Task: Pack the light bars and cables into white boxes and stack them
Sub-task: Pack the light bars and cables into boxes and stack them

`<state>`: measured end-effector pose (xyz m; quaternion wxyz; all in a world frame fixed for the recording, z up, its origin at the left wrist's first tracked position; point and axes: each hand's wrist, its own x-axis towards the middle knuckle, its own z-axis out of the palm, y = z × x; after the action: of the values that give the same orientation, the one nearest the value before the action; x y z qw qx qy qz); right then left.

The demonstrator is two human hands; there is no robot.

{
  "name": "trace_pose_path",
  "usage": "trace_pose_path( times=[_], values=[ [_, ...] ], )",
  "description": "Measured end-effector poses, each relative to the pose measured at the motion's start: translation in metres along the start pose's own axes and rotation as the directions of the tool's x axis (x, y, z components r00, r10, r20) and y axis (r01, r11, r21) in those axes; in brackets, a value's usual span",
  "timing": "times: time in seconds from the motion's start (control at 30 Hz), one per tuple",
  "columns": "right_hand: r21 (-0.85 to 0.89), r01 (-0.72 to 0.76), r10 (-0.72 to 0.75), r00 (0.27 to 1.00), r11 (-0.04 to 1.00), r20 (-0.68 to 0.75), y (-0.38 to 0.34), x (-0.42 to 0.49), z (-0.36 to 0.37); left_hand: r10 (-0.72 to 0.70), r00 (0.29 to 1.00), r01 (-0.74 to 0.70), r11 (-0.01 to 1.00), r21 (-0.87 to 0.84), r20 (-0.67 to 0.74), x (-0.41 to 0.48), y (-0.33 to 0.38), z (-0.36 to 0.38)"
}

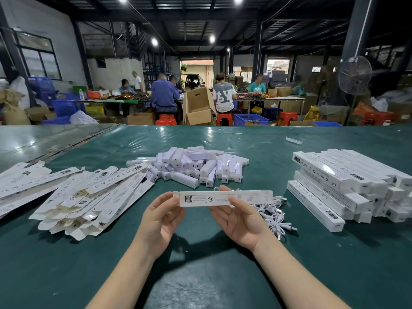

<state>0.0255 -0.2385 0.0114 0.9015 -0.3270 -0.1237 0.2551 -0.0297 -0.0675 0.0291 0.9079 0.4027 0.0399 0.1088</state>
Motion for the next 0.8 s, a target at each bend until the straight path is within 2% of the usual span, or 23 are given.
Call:
trace_pose_path(
  times=[0.13, 0.2, 0.3, 0.4, 0.47, 0.53, 0.6, 0.73, 0.8],
  values=[
    [0.012, -0.003, 0.003, 1.000, 1.000, -0.006, 0.001, 0.002, 0.000, 0.050, 0.998, -0.045, 0.995, 0.083, -0.050, 0.002, -0.001, 0.000],
    [0.005, -0.008, 0.008, 1.000, 1.000, -0.015, 0.001, 0.002, 0.000, 0.141, 0.985, -0.123, 0.979, 0.163, -0.101, 0.002, -0.004, -0.001],
    [-0.026, -0.028, 0.027, 0.999, 0.999, -0.026, 0.003, 0.000, 0.000, 0.412, 0.901, -0.312, 0.833, 0.456, -0.136, 0.003, -0.012, -0.003],
    [-0.013, -0.040, 0.040, 0.999, 0.999, -0.018, 0.005, 0.000, 0.001, 0.529, 0.842, -0.395, 0.735, 0.551, -0.102, 0.001, -0.018, -0.001],
    [0.053, -0.026, 0.026, 1.000, 0.998, -0.006, 0.003, 0.001, 0.001, 0.490, 0.871, -0.401, 0.731, 0.552, -0.016, 0.001, -0.020, 0.001],
    [0.143, -0.010, 0.010, 1.000, 0.990, -0.003, 0.000, 0.002, 0.000, 0.389, 0.912, -0.389, 0.709, 0.588, 0.134, -0.001, -0.023, 0.003],
    [0.178, 0.001, 0.000, 1.000, 0.984, -0.005, -0.002, 0.002, 0.000, 0.322, 0.916, -0.399, 0.661, 0.636, 0.240, -0.004, -0.026, 0.004],
    [0.205, -0.001, 0.002, 1.000, 0.979, -0.007, -0.002, 0.002, -0.001, 0.352, 0.880, -0.468, 0.518, 0.716, 0.320, -0.007, -0.025, 0.002],
    [0.214, 0.005, -0.001, 1.000, 0.977, -0.019, -0.002, 0.001, 0.000, 0.340, 0.881, -0.465, 0.491, 0.737, 0.329, -0.007, -0.022, 0.002]
  ],
)
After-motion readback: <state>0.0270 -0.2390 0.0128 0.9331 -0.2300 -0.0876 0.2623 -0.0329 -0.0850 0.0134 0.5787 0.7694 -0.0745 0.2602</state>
